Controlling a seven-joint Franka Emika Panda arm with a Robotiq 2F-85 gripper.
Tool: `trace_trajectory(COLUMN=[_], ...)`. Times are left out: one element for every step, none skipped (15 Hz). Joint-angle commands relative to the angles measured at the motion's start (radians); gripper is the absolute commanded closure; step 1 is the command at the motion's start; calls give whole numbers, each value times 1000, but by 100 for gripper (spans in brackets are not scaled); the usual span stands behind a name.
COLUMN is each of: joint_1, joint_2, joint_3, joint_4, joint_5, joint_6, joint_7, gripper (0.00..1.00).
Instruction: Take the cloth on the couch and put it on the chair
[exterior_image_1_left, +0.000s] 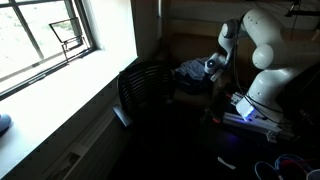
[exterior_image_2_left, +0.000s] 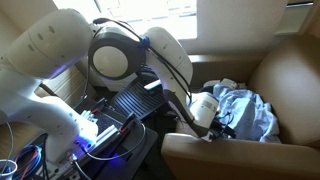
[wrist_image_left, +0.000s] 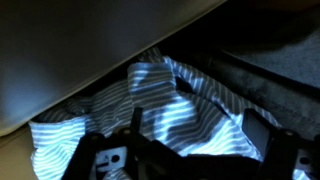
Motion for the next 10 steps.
trace_trajectory(joint_1=[-1, 1, -23, -26, -28, -28, -24, -17, -15, -13], joint_2=[3, -6, 11, 14, 22, 22, 20, 21, 19, 20], joint_3=[0, 7, 34, 41, 49, 53, 52, 49, 47, 46], joint_4=[3, -7, 25, 31, 39, 39, 36, 32, 32, 33], joint_5=[18, -10, -33, -28, -28, -35, -30, -23, -24, -25], joint_6=[0, -16, 40, 49, 52, 46, 34, 17, 13, 8], joint_7=[-13, 9, 16, 20, 28, 38, 41, 46, 50, 54], gripper=[0, 0, 20, 28, 34, 42, 49, 56, 62, 71])
